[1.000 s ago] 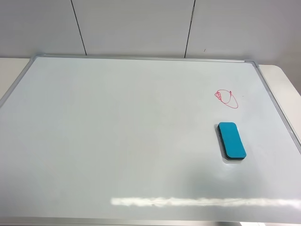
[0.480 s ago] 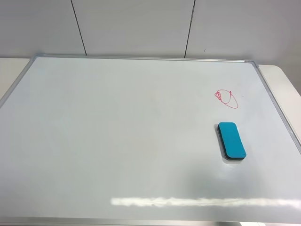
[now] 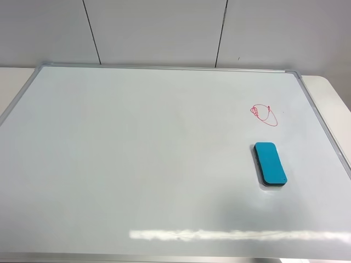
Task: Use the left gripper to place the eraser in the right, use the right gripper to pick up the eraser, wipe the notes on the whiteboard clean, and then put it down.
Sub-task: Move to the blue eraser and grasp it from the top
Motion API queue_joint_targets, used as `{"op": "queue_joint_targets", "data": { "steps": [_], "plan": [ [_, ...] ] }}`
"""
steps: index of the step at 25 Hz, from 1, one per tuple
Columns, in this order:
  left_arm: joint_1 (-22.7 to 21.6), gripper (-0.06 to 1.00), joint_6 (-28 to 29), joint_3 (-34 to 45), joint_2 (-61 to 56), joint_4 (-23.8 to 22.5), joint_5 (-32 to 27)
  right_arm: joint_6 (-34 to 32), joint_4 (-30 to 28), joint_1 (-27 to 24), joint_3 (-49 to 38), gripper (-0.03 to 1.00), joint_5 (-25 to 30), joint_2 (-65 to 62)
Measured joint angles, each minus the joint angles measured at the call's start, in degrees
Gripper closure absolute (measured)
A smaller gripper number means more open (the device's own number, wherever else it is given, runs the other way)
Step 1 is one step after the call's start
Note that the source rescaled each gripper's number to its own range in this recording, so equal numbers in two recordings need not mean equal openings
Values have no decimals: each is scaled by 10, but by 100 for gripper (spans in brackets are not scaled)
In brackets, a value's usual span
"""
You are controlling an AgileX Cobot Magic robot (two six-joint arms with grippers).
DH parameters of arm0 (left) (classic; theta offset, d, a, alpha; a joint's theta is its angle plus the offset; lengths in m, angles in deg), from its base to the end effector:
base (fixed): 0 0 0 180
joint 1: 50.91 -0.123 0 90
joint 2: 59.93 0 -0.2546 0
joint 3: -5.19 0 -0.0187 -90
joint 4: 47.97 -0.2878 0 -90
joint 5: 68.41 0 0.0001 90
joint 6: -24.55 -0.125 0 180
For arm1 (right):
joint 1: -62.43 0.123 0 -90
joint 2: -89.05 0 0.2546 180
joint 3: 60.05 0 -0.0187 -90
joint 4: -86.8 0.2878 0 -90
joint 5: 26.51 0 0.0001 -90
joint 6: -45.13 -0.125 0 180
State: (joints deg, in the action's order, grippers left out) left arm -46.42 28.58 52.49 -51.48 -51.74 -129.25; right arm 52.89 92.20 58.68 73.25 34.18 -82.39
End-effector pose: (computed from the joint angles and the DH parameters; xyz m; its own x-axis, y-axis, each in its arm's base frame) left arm 0.0874 0.0003 0.2820 -0.4461 -0.0033 -0.8950 0.0099 0.9999 -0.0086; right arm 0.0866 0.0046 0.2859 -0.4325 -0.0606 -0.8996 -0.0472 0.9979 -0.0445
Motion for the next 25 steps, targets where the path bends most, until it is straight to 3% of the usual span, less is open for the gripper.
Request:
{"op": "queue_joint_targets", "data": {
  "steps": [25],
  "plan": [
    [8,-5,0,0,-1,0,0,0,0,0,0,-3,0,0]
  ]
}}
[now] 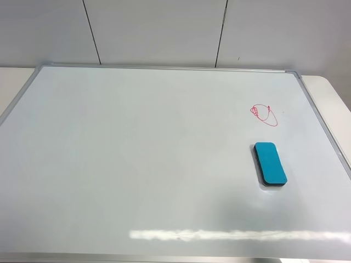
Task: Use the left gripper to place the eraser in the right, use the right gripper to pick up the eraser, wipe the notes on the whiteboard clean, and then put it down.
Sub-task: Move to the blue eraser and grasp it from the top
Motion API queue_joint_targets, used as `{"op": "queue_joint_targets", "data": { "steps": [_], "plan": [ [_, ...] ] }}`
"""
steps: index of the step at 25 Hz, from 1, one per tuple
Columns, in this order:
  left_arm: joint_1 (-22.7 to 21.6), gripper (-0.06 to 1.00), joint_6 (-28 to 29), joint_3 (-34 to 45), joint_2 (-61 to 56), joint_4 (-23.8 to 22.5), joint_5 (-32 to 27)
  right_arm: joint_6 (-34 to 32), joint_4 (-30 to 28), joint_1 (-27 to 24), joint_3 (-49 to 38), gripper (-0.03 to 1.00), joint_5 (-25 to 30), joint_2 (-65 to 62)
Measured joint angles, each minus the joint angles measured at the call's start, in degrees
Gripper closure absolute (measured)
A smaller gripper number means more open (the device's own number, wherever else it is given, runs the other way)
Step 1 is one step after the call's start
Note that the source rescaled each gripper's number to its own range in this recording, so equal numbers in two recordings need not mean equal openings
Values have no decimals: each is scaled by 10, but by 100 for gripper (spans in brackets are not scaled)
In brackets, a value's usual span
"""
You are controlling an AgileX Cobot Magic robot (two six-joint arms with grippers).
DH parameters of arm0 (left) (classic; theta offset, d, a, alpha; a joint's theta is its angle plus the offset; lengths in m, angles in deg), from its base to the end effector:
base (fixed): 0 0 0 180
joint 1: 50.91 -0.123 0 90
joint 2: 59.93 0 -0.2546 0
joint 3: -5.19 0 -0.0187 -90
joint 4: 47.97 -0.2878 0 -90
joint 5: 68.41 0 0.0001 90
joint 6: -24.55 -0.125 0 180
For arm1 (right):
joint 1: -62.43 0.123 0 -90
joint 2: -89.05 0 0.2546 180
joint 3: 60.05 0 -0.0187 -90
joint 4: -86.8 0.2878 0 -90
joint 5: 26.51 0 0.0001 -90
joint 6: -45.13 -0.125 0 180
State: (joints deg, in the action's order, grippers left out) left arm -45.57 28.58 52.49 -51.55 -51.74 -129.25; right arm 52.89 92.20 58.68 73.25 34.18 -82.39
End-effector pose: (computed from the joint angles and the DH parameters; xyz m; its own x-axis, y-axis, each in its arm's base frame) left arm 0.0872 -0.0009 0.2821 -0.4450 0.0033 -0.8955 0.0247 0.9997 -0.0087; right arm 0.0866 0.0046 0.2859 -0.4325 -0.0606 -0.8996 -0.0472 0.9979 -0.0445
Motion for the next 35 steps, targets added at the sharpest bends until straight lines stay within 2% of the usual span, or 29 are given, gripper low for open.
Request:
{"op": "queue_joint_targets", "data": {
  "steps": [17,21,26,35],
  "plan": [
    [0,-5,0,0,0,0,0,-3,1,0,0,-3,0,0],
    [0,-5,0,0,0,0,1,-22,34,0,5,-3,-16,14],
    [0,-5,0,0,0,0,1,-68,87,0,43,-3,-58,127],
    [0,-5,0,0,0,0,1,-135,111,0,102,-3,-71,457]
  ]
}}
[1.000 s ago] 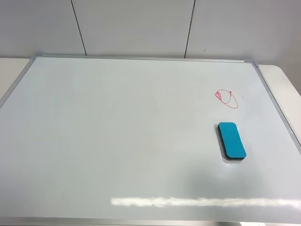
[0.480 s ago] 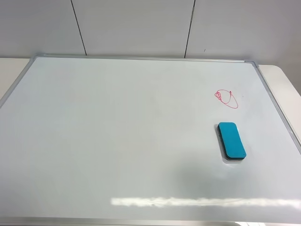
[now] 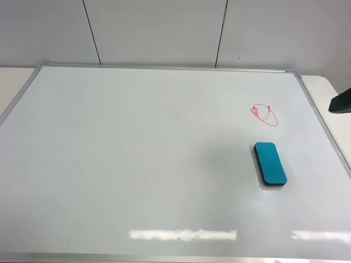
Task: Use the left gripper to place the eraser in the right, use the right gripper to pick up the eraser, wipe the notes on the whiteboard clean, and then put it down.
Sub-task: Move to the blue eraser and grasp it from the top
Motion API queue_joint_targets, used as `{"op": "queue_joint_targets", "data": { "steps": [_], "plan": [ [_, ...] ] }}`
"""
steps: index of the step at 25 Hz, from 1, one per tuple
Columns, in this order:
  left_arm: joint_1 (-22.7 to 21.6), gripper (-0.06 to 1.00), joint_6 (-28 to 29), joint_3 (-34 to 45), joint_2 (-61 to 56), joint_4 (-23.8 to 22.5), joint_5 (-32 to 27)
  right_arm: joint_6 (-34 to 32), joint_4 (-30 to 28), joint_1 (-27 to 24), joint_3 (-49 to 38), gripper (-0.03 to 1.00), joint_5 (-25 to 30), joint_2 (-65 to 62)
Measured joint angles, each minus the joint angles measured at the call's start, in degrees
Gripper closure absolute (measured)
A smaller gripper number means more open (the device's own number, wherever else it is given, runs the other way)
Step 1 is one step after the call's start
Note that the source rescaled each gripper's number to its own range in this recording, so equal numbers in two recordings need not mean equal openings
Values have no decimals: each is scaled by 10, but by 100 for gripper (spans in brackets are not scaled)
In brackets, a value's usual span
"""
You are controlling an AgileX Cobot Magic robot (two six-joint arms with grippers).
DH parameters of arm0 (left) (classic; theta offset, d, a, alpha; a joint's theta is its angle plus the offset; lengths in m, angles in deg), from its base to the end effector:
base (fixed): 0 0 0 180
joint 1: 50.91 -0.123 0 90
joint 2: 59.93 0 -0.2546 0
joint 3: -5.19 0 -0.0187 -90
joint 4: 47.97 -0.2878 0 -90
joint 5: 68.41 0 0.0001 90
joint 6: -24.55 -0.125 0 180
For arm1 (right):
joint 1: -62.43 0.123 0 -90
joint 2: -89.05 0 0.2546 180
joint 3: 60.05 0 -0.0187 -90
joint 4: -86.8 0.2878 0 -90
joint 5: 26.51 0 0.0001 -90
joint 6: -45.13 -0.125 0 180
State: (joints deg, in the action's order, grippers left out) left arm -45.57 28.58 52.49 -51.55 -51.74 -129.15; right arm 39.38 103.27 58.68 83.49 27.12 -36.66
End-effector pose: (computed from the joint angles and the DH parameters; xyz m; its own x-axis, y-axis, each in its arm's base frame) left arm 0.0873 -0.0010 0.2823 -0.4435 0.0032 -0.8963 0.0248 0.9997 -0.0087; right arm 0.2136 0.0146 0.2471 -0.7892 0.3156 -0.5269 0.1462 0.9297 0.3380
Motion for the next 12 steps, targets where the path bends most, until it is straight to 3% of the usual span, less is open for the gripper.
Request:
{"op": "queue_joint_targets", "data": {
  "steps": [7,12],
  "plan": [
    [0,-5,0,0,0,0,0,-11,-32,20,0,-3,-31,149],
    [0,-5,-1,0,0,0,0,-38,-64,89,1,-3,-93,270]
  ]
}}
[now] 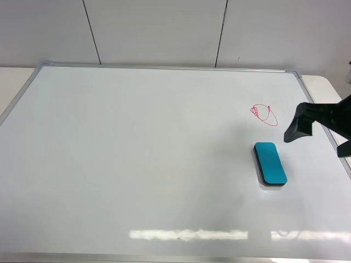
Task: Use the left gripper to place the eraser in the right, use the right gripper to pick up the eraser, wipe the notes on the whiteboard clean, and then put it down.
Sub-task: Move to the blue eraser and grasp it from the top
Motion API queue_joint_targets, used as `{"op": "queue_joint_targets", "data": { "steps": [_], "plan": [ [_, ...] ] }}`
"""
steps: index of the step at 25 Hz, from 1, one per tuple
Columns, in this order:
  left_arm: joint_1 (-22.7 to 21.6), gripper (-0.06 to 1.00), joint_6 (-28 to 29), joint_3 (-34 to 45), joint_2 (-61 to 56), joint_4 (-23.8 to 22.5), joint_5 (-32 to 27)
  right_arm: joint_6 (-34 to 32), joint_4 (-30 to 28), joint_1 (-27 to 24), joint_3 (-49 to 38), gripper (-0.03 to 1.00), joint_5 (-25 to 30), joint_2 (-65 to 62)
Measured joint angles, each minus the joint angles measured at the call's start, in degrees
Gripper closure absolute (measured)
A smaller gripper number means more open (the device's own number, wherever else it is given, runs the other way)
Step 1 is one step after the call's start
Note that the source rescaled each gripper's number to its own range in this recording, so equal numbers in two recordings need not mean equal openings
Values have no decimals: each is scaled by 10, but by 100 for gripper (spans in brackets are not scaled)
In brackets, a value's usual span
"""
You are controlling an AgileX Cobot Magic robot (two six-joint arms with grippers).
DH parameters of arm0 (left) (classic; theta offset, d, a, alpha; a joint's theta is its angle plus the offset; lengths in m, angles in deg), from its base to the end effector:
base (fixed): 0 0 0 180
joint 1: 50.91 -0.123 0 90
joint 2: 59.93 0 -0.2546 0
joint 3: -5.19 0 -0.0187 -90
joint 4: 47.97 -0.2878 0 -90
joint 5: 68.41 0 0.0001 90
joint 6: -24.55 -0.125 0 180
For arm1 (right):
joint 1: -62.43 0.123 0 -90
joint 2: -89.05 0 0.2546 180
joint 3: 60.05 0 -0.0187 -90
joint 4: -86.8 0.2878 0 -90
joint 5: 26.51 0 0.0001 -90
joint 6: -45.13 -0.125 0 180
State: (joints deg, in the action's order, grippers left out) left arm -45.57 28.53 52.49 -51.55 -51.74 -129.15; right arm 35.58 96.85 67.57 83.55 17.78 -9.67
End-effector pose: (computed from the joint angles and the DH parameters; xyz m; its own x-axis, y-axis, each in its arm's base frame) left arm 0.0873 -0.0010 0.2823 -0.4434 0.0041 -0.8963 0.0252 0.9997 -0.0079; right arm 0.2617 0.0389 0.1398 -0.9412 0.2030 -0.2700 0.1508 0.9677 0.2021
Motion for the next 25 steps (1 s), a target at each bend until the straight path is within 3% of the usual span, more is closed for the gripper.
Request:
{"op": "queue_joint_targets", "data": {
  "steps": [10,17,25],
  "plan": [
    [0,-5,1,0,0,0,0,-21,-11,54,4,-3,-38,139],
    [0,-5,1,0,0,0,0,-33,-64,60,57,-3,-30,201],
    [0,-5,0,0,0,0,0,-37,-71,105,101,-3,-27,247]
  ]
}}
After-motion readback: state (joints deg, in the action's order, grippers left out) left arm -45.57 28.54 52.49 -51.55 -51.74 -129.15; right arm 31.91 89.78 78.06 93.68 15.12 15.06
